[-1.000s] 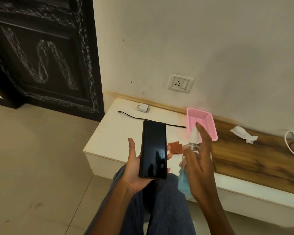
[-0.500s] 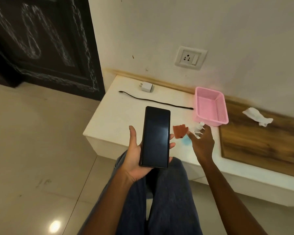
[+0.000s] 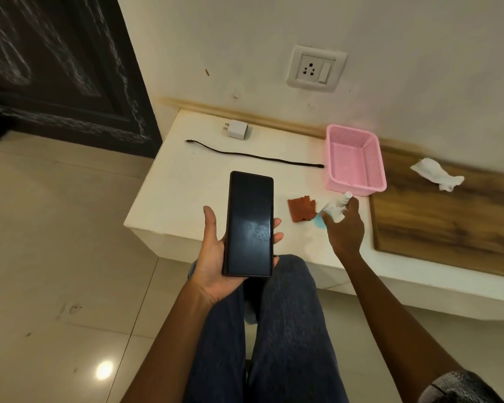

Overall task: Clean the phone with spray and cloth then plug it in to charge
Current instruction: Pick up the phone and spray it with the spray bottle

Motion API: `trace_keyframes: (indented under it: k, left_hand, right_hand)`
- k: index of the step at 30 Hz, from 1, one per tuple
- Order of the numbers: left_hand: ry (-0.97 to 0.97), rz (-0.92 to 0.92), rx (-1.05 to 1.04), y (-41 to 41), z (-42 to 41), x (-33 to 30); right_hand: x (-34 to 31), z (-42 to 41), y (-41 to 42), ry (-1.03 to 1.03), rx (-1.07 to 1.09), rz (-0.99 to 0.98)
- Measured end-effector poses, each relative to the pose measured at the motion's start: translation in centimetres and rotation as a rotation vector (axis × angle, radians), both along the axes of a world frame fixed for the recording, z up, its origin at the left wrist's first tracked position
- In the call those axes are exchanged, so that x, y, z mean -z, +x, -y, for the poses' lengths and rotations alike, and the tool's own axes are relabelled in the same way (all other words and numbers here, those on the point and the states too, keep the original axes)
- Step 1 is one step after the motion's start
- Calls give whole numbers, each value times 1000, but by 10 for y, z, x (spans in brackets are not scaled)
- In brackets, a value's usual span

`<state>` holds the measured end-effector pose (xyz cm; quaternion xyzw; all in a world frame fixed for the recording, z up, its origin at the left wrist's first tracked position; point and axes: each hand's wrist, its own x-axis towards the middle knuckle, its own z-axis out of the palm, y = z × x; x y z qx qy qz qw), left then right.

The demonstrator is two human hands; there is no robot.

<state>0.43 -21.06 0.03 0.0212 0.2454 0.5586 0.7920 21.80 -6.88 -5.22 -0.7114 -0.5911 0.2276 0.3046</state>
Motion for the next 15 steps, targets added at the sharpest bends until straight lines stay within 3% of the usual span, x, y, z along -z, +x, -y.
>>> trace_keyframes:
  k: [2, 4, 7, 11, 15]
  left_hand:
    - [-6, 0, 3, -1, 1, -1]
    - [-11, 5, 1, -2, 3, -1]
    - [-9, 18, -10, -3, 6, -3]
    - [5, 17, -4, -4, 9, -9]
    - [-16, 10, -9, -8, 13, -8]
  right_hand:
    - [-1, 5, -1, 44, 86, 26]
    - [-3, 17, -2, 224, 229, 96]
    - [4, 42, -8, 453, 105, 200]
    - [17, 50, -24, 314, -304, 348]
    - [27, 21, -41, 66, -517, 551]
